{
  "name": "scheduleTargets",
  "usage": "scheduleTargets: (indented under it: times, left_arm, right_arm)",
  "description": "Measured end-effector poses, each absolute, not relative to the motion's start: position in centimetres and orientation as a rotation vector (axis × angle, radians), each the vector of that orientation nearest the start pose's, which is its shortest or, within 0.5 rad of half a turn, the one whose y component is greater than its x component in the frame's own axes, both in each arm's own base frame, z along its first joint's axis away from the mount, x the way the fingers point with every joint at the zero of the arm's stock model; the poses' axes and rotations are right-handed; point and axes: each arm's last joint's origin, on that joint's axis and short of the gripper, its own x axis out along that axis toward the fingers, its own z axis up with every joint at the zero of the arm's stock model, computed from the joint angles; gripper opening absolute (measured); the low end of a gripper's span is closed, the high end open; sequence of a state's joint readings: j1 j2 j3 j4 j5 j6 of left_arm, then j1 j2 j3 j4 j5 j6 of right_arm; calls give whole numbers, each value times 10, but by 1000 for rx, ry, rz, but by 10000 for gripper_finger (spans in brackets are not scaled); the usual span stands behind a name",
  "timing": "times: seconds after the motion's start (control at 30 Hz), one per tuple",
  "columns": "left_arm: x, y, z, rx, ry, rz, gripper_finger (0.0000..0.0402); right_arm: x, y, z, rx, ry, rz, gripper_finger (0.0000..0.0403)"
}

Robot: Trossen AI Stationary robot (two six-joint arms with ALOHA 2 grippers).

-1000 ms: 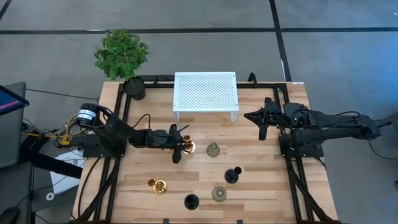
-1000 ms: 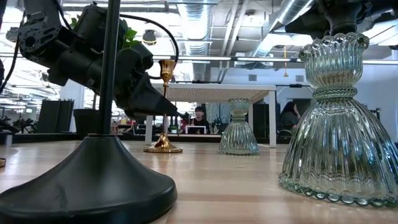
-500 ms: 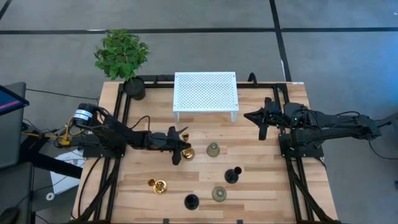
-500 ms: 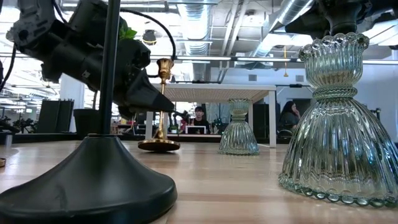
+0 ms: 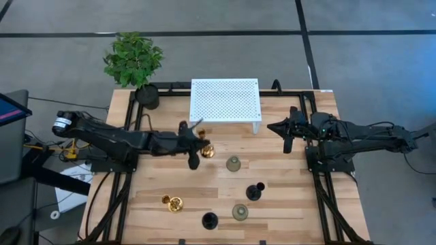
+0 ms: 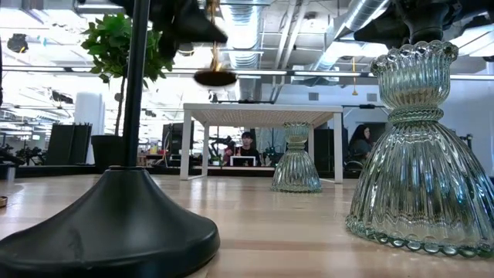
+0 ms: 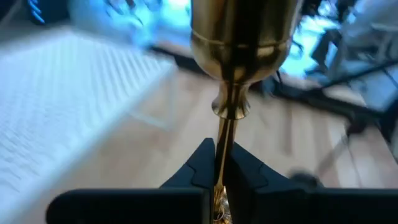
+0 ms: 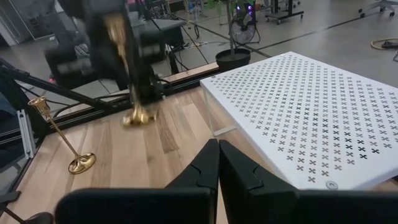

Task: Pick & Place candle stick holders
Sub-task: Put the top gold candle holder on the shelf

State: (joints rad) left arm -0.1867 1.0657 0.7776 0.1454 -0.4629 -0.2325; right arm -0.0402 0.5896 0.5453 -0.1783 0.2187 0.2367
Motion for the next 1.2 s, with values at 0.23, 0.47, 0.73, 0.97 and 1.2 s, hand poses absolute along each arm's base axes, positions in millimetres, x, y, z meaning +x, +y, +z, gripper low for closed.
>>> scheduleTargets:
  times: [0.23, 0.47, 0.73, 0.97, 1.2]
  left_arm:
    - [238, -2, 348, -75, 53, 532, 15]
    - [239, 53, 364, -29, 30, 760, 14]
    - [253, 114, 354, -84, 76, 822, 14]
    - [282, 141, 351, -70, 122, 843, 14]
    - [289, 149, 346, -46, 150, 943, 14]
  right_arm:
    - [141, -12, 278, 262, 183, -301, 0]
    - [141, -10, 278, 262, 184, -292, 0]
    - [141, -10, 278, 255, 187, -292, 0]
    - [141, -11, 278, 251, 187, -295, 0]
    - [141, -11, 278, 251, 187, -295, 0]
